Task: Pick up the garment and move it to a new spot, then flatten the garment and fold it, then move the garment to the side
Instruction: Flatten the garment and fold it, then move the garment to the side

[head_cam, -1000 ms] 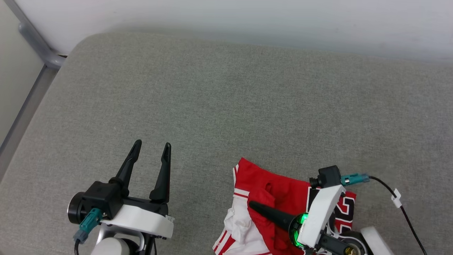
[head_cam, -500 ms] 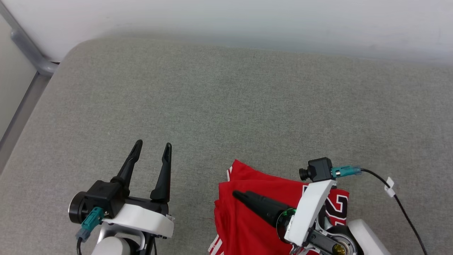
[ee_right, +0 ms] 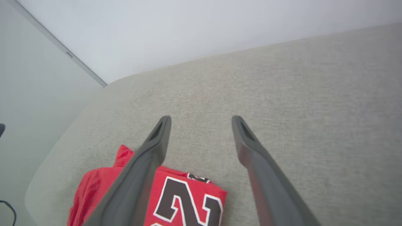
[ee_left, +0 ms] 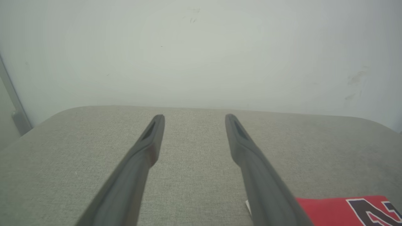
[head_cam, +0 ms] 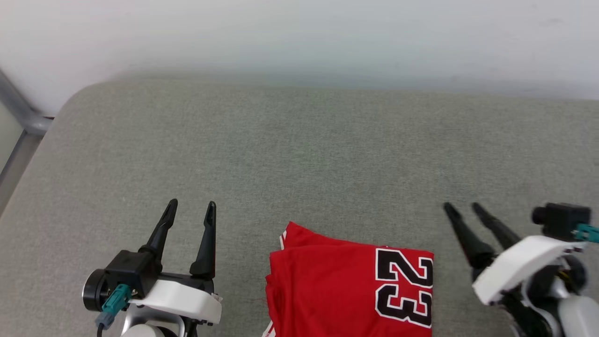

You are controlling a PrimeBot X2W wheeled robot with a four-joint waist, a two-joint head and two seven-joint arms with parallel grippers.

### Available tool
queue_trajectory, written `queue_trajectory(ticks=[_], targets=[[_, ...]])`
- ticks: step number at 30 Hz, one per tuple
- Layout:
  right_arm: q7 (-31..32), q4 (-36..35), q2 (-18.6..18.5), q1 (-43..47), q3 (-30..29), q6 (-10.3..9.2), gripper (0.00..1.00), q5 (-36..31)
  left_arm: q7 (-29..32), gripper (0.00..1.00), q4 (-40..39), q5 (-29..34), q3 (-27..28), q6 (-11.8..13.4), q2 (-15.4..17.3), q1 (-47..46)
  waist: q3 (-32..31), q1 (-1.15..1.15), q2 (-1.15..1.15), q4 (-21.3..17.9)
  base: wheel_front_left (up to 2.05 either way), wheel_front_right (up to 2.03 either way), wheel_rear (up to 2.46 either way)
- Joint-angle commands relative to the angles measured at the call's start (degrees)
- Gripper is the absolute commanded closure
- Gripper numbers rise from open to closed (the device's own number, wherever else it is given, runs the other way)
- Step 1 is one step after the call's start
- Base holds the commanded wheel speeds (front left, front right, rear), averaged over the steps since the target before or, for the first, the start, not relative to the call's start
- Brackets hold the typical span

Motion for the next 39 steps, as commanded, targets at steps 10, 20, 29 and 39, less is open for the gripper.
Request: queue_trajectory(ticks=[10,20,29,39], targets=[[-4.25,-9.87,2.29,8.63,-13.72,-0.02,0.0,-18.29,-0.39,0.0,0.98,0.02,1.31,1.44,0.45,2.67,-4.17,0.0,0.0,-2.27,0.0,0.0,0.0],[-11.32,-13.47,4.83,13.5,-13.36,-0.03,0.0,-28.01,-0.34,0.0,2.26,0.56,1.49,1.04,0.4,4.62,-6.5,0.0,0.0,-2.78,0.0,0.0,0.0],[-12.3,-15.71,6.06,16.36,-10.96,-0.03,0.0,-29.73,-0.34,0.0,2.51,1.69,2.15,1.02,-0.2,6.53,-7.92,0.0,0.0,-3.58,0.0,0.0,0.0],[-10.6,-17.26,6.28,17.54,-11.27,-0.03,0.0,-27.93,-0.34,0.0,3.53,1.8,2.67,0.19,-1.08,6.18,-8.31,0.0,0.0,-3.1,0.0,0.0,0.0]])
